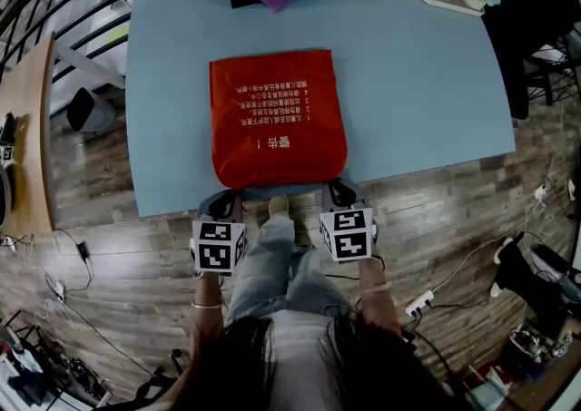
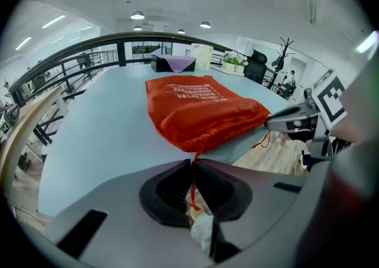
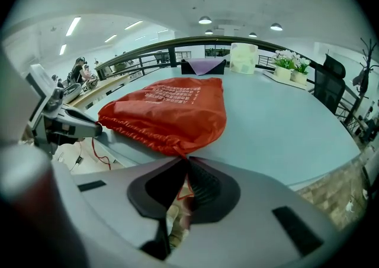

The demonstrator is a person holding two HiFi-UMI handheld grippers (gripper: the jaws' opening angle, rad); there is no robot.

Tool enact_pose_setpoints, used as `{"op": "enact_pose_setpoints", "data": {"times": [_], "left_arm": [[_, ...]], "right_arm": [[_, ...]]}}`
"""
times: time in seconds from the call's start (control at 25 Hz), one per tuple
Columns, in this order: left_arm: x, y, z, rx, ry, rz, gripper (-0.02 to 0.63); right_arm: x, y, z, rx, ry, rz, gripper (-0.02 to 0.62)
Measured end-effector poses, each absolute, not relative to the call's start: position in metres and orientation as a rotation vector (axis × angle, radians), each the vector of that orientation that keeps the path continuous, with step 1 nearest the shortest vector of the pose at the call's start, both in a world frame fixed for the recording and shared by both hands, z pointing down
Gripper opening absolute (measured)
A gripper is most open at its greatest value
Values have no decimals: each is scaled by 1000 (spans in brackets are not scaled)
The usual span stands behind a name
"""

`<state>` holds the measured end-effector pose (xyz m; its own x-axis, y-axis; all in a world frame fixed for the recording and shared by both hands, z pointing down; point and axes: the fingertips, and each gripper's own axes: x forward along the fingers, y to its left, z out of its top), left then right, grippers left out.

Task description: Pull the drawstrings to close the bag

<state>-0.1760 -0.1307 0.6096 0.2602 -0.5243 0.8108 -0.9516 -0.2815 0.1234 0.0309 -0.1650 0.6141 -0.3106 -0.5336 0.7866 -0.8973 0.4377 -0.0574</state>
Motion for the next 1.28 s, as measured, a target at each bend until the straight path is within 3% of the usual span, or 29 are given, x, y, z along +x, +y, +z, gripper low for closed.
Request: {"op": "enact_pose_setpoints", "data": {"times": [0.56, 1.28], "left_arm": [[-187, -135, 594, 1901, -1422, 837, 25], [-202, -137, 591, 1862, -1475, 849, 23]], "right_arm": [[41, -167, 610, 1242, -1969, 607, 29], [52, -173, 605, 1330, -1962, 812, 26]]}}
